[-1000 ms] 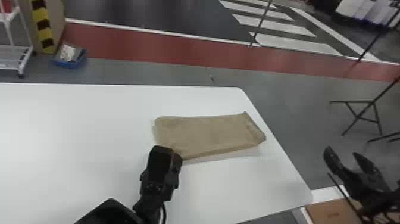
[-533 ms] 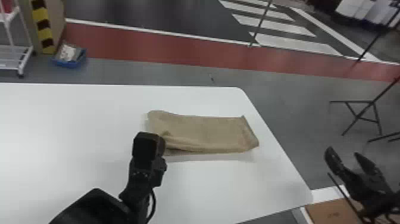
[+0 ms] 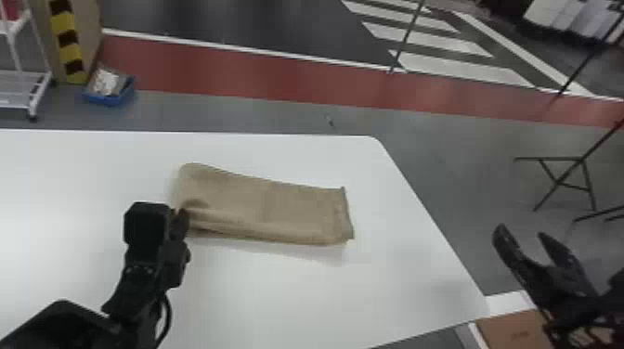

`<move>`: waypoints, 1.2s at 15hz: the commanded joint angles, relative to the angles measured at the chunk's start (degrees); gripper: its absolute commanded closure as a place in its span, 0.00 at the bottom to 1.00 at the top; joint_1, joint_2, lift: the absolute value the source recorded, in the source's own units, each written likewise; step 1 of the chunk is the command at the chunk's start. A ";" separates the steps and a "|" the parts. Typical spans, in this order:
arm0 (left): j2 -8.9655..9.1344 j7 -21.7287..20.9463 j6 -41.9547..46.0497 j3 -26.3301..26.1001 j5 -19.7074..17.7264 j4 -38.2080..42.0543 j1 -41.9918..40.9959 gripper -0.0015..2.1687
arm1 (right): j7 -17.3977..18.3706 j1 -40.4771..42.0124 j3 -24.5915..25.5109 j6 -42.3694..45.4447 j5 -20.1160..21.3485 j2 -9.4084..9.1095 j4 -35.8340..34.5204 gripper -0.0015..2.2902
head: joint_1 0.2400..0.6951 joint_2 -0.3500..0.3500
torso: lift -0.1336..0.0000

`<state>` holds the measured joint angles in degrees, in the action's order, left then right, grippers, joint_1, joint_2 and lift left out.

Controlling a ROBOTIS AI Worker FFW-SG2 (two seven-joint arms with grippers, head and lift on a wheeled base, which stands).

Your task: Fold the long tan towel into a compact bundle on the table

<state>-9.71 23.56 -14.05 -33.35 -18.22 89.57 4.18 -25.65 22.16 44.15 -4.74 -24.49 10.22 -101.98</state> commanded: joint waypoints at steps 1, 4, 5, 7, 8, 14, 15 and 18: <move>-1.89 -0.27 -0.50 3.38 0.11 3.68 -3.65 0.66 | 0.16 -0.28 -1.78 0.03 0.76 -0.55 -0.15 0.04 | 1.00 0.00 | 0.07; -3.82 0.52 -4.89 4.79 0.55 9.31 -7.08 0.66 | 0.16 -0.98 -3.45 -0.15 1.37 -0.81 -0.59 0.04 | 1.00 0.00 | 0.07; -4.00 0.52 -7.00 5.41 0.55 12.03 -8.57 0.66 | 0.16 -1.15 -3.81 -0.50 1.90 -0.99 -0.85 0.04 | 1.00 0.00 | 0.07; -5.41 0.52 -9.99 6.64 0.73 16.69 -11.03 0.66 | 0.25 -1.77 -4.42 -0.85 2.60 -1.34 -1.03 0.04 | 1.00 0.00 | 0.07; -5.67 0.61 -12.80 7.08 0.73 19.24 -11.91 0.66 | 0.33 -2.03 -4.95 -0.85 2.78 -1.52 -1.11 0.04 | 1.00 0.00 | 0.07; -6.28 -0.36 -17.20 8.39 0.82 21.70 -13.14 0.65 | 0.60 -3.09 -5.74 -1.03 4.01 -1.69 -0.94 0.04 | 1.00 0.00 | 0.07; -6.28 -0.71 -17.20 8.39 0.82 21.70 -13.06 0.53 | 0.60 -3.18 -5.74 -1.03 4.18 -1.69 -0.94 0.04 | 1.00 0.00 | 0.07; -6.90 -2.03 -18.25 8.75 1.26 24.69 -13.67 0.06 | 0.60 -3.79 -5.65 -1.20 4.45 -1.52 -0.50 0.04 | 1.00 0.00 | 0.07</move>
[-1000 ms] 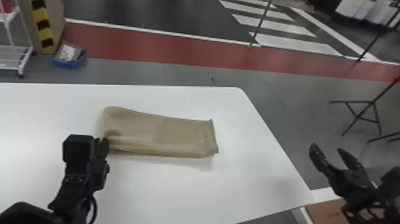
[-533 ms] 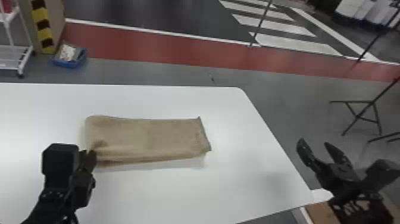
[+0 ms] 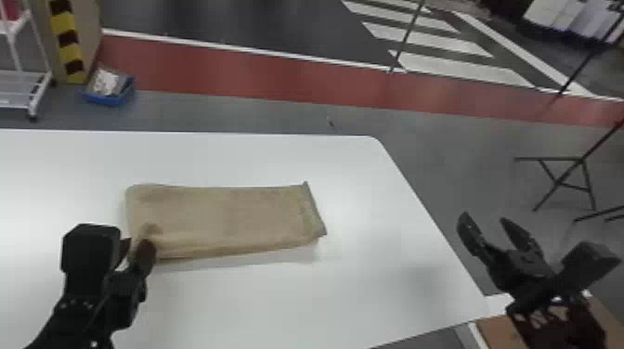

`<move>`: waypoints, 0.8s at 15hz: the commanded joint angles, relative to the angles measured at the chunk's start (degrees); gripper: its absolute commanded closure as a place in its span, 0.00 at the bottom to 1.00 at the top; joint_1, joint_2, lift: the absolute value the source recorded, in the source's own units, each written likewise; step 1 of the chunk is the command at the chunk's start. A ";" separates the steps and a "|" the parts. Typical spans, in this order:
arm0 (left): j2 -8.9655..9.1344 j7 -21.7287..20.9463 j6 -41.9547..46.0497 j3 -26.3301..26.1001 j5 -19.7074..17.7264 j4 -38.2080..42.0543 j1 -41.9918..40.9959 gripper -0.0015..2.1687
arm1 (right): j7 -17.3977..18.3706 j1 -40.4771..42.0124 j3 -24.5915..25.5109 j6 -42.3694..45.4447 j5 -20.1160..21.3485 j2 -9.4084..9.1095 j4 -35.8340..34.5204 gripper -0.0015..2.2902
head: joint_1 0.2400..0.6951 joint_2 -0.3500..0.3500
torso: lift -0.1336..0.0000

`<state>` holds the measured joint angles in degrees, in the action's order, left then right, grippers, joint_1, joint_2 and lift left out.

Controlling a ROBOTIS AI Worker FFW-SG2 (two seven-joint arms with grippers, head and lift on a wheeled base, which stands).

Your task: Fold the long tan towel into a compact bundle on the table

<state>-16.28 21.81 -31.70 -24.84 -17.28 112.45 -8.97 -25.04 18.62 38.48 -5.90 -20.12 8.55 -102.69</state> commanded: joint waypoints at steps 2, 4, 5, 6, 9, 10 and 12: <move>-1.30 -0.36 -1.13 1.55 1.02 5.50 -2.19 0.01 | -0.01 -0.87 0.02 -0.92 0.26 0.24 0.38 0.04 | 1.00 0.00 | 0.07; -1.47 -0.19 -1.13 4.54 3.39 9.81 -4.21 0.01 | -0.01 -1.66 -0.24 -2.32 0.79 0.33 0.38 0.04 | 1.00 0.00 | 0.07; -1.65 -0.01 -1.13 5.42 3.66 10.87 -4.21 0.01 | -0.09 -2.36 -0.86 -3.20 1.58 0.33 0.38 0.02 | 1.00 0.00 | 0.07; -1.91 -0.45 -1.13 6.21 3.57 11.13 -3.60 0.01 | -0.18 -3.06 -1.83 -4.78 2.46 0.42 0.29 0.02 | 1.00 0.00 | 0.07; -1.12 -3.35 1.50 4.10 3.39 5.94 1.50 0.06 | -0.01 -5.53 -5.96 -7.77 4.83 0.06 -0.06 0.04 | 1.00 0.00 | 0.07; -0.68 -3.79 1.86 2.60 3.48 3.66 3.08 0.13 | 0.17 -6.05 -7.01 -8.83 5.18 -0.02 -0.15 0.04 | 1.00 0.00 | 0.07; 0.99 -4.58 1.68 0.05 3.39 -1.61 7.21 0.45 | 1.31 -7.28 -9.30 -11.11 6.24 -0.02 -0.32 0.04 | 1.00 0.00 | 0.07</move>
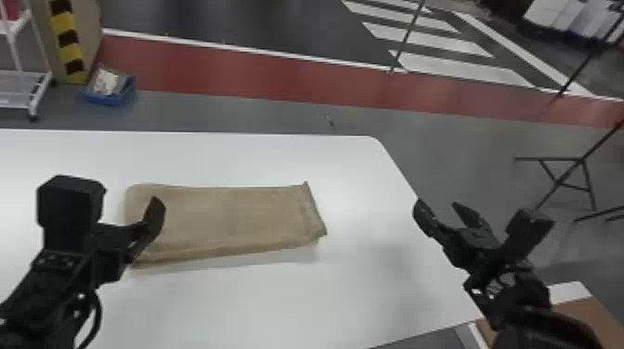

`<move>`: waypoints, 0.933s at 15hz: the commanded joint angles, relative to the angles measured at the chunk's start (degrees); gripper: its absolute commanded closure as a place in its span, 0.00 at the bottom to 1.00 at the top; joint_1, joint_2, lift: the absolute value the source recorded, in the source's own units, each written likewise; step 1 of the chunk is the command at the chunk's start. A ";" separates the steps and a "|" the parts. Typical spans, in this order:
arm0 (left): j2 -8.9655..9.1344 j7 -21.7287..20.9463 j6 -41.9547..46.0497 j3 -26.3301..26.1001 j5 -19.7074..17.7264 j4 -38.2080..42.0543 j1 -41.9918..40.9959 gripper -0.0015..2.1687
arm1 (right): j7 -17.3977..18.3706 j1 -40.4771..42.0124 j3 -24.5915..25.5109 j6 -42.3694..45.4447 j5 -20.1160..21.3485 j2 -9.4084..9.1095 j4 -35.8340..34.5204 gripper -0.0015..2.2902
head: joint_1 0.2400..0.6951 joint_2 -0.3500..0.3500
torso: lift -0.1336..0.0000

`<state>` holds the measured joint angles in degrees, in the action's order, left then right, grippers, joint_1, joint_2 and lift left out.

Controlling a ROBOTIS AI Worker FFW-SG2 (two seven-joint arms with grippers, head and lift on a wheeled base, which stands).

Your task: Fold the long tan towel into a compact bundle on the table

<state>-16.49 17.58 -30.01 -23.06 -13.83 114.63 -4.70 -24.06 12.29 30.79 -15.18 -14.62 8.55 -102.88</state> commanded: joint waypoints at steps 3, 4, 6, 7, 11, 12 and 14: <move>3.57 -2.99 -4.76 -3.39 -0.32 -9.25 7.25 0.99 | 0.59 -2.62 -4.42 -9.04 0.64 -0.03 -0.57 0.04 | 1.00 0.00 | 0.07; 3.66 -3.87 -4.76 -3.74 -0.32 -10.22 7.86 0.99 | 0.59 -3.15 -5.22 -10.79 0.64 -0.03 -0.83 0.04 | 1.00 0.00 | 0.07; 3.84 -4.40 -4.93 -3.83 -0.32 -11.98 8.74 0.99 | 0.59 -4.91 -6.71 -15.19 0.56 -0.03 -1.01 0.04 | 1.00 0.00 | 0.07; 3.84 -4.75 -4.93 -3.83 -0.32 -12.59 8.83 0.99 | 0.42 -5.96 -7.33 -16.59 0.47 0.15 -1.01 0.05 | 1.00 0.01 | 0.07; 3.48 -5.45 -6.51 -3.39 -0.32 -12.94 8.74 0.99 | -0.46 -13.43 -11.19 -30.31 2.31 1.73 -0.57 0.05 | 1.00 0.06 | 0.07; 3.48 -5.63 -7.92 -3.22 -0.32 -12.94 8.83 0.99 | -1.16 -15.19 -12.51 -33.82 2.58 2.52 -0.04 0.05 | 1.00 0.07 | 0.07; 3.57 -6.07 -8.62 -3.13 -0.32 -13.03 8.83 0.99 | -3.45 -17.39 -14.09 -38.57 2.67 3.05 0.57 0.06 | 1.00 0.11 | 0.07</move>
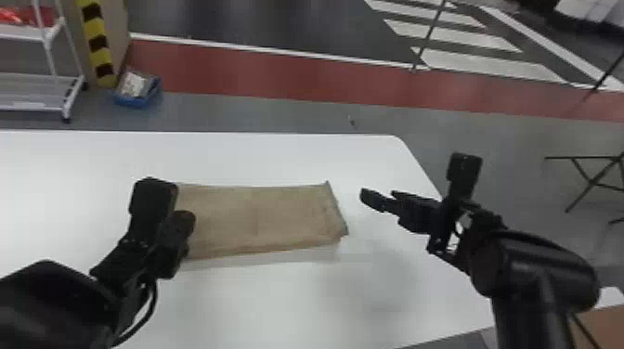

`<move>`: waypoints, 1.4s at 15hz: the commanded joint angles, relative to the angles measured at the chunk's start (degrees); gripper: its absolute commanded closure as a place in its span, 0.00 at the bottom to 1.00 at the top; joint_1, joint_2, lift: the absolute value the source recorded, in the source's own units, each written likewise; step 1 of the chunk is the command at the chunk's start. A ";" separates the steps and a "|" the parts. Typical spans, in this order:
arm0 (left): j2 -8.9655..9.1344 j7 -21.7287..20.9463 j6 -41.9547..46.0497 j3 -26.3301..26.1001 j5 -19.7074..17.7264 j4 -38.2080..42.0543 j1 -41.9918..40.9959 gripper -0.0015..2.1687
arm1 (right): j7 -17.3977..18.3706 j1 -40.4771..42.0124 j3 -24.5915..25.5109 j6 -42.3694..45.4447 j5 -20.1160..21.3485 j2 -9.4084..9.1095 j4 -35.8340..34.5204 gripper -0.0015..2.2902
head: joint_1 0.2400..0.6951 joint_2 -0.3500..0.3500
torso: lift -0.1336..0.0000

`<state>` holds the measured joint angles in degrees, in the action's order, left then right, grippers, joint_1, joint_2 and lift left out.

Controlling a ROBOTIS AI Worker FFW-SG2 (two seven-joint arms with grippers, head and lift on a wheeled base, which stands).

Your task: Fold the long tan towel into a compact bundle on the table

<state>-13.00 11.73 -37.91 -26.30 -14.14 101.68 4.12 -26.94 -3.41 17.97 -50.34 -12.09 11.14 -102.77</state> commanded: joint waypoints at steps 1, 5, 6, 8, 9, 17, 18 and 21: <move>0.08 -0.39 -0.90 0.02 -0.01 -0.26 -0.08 0.99 | -1.09 -2.74 -1.89 -5.70 0.49 0.64 0.90 0.08 | 1.00 0.13 | 0.07; 0.08 -1.09 -1.96 0.19 -0.01 -0.35 0.01 0.99 | -2.33 -6.08 -4.35 -11.14 1.37 3.19 4.42 0.19 | 1.00 0.16 | 0.07; 0.08 -1.09 -3.01 0.28 -0.01 -0.35 0.01 0.99 | -3.12 -6.70 -4.44 -11.32 1.89 3.10 5.12 0.21 | 1.00 0.16 | 0.07; 0.08 -1.27 -3.37 0.37 -0.01 -0.35 0.01 0.99 | -4.08 -7.57 -4.96 -11.14 2.68 3.10 6.09 0.21 | 1.00 0.17 | 0.07; 0.08 -1.27 -3.37 0.37 0.08 -0.35 0.10 0.99 | -4.87 -8.28 -5.05 -11.14 2.68 3.10 7.14 0.21 | 1.00 0.17 | 0.07; -0.09 -1.09 -3.37 0.37 0.17 -0.35 0.01 0.99 | -10.41 -13.02 -7.34 -8.51 1.98 2.93 16.02 0.23 | 1.00 0.21 | 0.07; -0.09 -1.09 -3.37 0.37 0.17 -0.35 0.01 0.99 | -10.50 -13.73 -8.13 -8.51 2.33 3.01 17.08 0.25 | 1.00 0.22 | 0.07; -0.09 -1.09 -3.37 0.37 0.26 -0.35 0.01 0.99 | -10.76 -15.05 -10.06 -8.51 4.18 3.01 19.45 0.25 | 1.00 0.23 | 0.07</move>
<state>-13.08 10.62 -41.27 -25.89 -13.91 101.34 4.13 -37.80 -18.07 8.69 -58.85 -8.94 14.15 -83.96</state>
